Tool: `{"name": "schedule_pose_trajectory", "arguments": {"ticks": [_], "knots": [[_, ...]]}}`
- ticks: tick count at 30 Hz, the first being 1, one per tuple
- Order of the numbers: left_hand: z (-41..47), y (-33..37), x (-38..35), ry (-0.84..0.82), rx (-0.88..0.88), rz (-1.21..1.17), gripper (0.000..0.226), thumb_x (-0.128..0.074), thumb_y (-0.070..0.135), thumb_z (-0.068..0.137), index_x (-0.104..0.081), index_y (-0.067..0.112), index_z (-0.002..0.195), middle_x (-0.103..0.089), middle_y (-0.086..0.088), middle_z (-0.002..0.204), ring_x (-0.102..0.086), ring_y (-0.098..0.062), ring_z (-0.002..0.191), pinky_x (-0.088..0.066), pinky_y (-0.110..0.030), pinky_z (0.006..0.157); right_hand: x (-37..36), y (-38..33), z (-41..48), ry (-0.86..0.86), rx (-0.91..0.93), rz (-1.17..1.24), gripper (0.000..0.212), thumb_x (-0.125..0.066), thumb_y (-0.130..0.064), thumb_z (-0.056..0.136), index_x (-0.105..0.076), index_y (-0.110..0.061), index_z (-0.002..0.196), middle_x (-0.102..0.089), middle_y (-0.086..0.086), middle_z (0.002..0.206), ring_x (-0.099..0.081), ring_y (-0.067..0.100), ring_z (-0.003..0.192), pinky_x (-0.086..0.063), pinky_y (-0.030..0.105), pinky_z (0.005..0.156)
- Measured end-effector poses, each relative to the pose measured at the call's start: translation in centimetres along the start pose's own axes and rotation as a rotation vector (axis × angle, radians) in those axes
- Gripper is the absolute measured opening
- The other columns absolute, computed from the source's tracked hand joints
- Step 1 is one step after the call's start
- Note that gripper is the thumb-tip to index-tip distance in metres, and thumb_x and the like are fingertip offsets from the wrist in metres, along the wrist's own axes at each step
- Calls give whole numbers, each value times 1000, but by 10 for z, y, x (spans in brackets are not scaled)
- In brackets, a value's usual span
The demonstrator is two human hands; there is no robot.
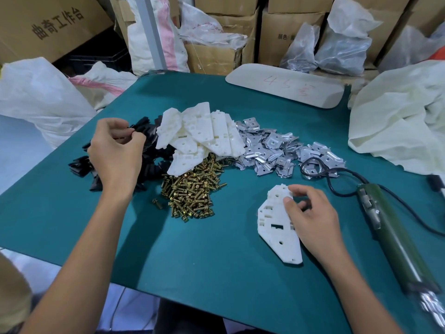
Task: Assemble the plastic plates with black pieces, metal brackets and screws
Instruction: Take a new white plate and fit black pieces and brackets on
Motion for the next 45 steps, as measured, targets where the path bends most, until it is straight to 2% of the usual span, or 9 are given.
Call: {"name": "schedule_pose_trajectory", "arguments": {"ticks": [4, 7, 11, 16, 20, 26, 30, 38, 45], "knots": [[-17, -3, -22, -91, 184, -249, 20, -67, 13, 80, -62, 25, 94, -71, 1, 93, -73, -14, 71, -61, -38, 79, 2, -4, -1, 18, 21, 36, 29, -70, -25, 94, -62, -52, 98, -60, -25, 105, -60, 2, 81, -51, 23, 74], [-56, 2, -58, -259, 347, -475, 20, -64, -3, 86, -61, 10, 102, -66, -11, 100, -68, -8, 63, -57, -22, 65, 4, -10, -3, 40, 35, 157, 26, -71, -19, 94, -68, -45, 97, -67, -13, 105, -59, 3, 77, -46, 9, 67], [-136, 19, -109, -509, 440, -540, 18, -64, -6, 86, -63, 9, 95, -71, 3, 72, -66, -12, 55, -55, -22, 57, -1, -22, -6, -63, 13, 394, 23, -76, -20, 94, -74, -41, 103, -71, -10, 99, -59, 11, 74, -52, 24, 63], [-190, 36, -137, -705, 312, -423, 18, -73, 16, 72, -68, 30, 83, -71, 9, 80, -71, -11, 73, -63, -35, 66, -5, -28, -10, -154, -19, 491, 46, -88, -29, 77, -72, -43, 118, -67, -14, 99, -57, 10, 74, -54, 26, 68], [-188, 38, -136, -751, 249, -341, 21, -74, 24, 69, -66, 37, 84, -73, 11, 83, -72, -19, 80, -63, -44, 74, -4, -24, -9, -152, -48, 524, 45, -83, -12, 80, -69, -28, 120, -67, -20, 91, -58, 4, 73, -55, 20, 68], [-193, 51, -128, -761, 25, -252, 29, -77, 15, 78, -62, 38, 88, -71, 11, 80, -68, -7, 70, -53, -15, 65, -4, -18, -9, -115, -74, 473, 35, -82, -6, 84, -73, -17, 116, -69, 0, 93, -60, 3, 75, -53, 16, 71], [-197, 62, -126, -781, -121, -194, 33, -75, 8, 81, -62, 36, 93, -69, 11, 80, -68, -6, 73, -53, -14, 68, -4, -19, -10, -110, -60, 474, 42, -79, -4, 87, -70, -27, 121, -65, -1, 90, -57, 5, 74, -52, 16, 69], [-201, 84, -119, -795, -496, -65, 23, -73, 7, 80, -64, 21, 96, -66, 12, 84, -65, -9, 81, -54, -25, 74, -1, -14, -7, -69, -160, 638, 25, -67, -1, 95, -76, -20, 110, -74, -3, 86, -63, 11, 69, -55, 21, 68], [-180, 69, -120, -721, -178, -245, 22, -75, 14, 76, -63, 31, 82, -68, 10, 78, -63, -4, 68, -53, -18, 66, 12, -13, -4, 118, -100, 612, 20, -64, -22, 86, -79, -23, 100, -76, -8, 87, -66, 4, 69, -58, 26, 73]]}}
Point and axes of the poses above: each hand's wrist, its own z-axis towards the middle knuckle, its own x-axis out of the back of the hand, y = z × x, the point moved 8 cm from there along z, towards the middle knuckle
